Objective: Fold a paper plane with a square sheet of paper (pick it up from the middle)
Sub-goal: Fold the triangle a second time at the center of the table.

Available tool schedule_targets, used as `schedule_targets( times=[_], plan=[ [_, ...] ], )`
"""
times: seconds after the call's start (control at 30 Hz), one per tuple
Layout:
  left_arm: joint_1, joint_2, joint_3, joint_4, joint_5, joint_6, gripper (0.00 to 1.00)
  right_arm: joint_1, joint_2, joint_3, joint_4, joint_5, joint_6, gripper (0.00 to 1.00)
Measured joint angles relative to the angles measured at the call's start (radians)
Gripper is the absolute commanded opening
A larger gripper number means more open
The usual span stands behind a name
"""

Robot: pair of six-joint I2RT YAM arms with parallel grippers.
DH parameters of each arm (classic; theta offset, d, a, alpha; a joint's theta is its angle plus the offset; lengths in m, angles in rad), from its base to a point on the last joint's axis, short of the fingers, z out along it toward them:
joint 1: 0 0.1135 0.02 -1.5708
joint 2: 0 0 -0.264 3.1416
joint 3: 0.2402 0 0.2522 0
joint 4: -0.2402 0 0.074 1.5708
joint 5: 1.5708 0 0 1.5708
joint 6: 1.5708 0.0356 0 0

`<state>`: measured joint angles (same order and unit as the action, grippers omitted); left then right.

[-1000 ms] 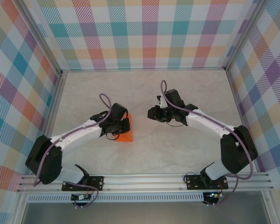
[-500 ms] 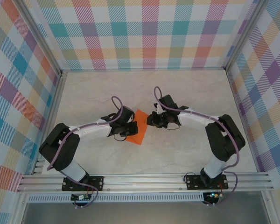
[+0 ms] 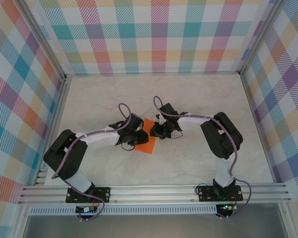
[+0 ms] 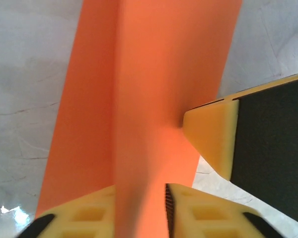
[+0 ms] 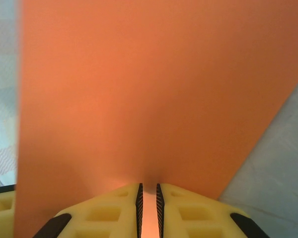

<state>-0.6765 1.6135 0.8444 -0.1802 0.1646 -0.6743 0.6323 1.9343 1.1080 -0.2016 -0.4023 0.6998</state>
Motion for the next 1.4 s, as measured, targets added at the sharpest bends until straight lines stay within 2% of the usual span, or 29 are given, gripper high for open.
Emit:
schedule_targets(
  times=[0.2, 0.43, 0.73, 1.07, 1.2, 1.4],
  plan=[
    [0.0, -0.06, -0.046, -0.001, 0.022, -0.014, 0.37, 0.0, 0.014, 0.011, -0.001, -0.007, 0.0, 0.17],
    [0.0, -0.117, -0.056, 0.005, 0.069, -0.033, 0.32, 0.0, 0.016, 0.013, -0.002, -0.006, 0.0, 0.17],
    [0.0, -0.078, -0.057, 0.113, 0.124, -0.074, 0.38, 0.0, 0.016, 0.013, -0.002, -0.005, 0.0, 0.17],
    [0.0, -0.006, -0.056, 0.169, 0.127, -0.093, 0.4, 0.0, 0.011, 0.013, -0.003, -0.004, 0.0, 0.18],
    [0.0, -0.005, -0.056, 0.188, 0.127, -0.092, 0.41, -0.005, -0.004, 0.013, -0.013, 0.008, 0.0, 0.23],
    [0.001, -0.006, -0.076, 0.236, 0.127, -0.087, 0.49, -0.022, -0.058, 0.003, -0.027, 0.026, 0.0, 0.29]
  ],
)
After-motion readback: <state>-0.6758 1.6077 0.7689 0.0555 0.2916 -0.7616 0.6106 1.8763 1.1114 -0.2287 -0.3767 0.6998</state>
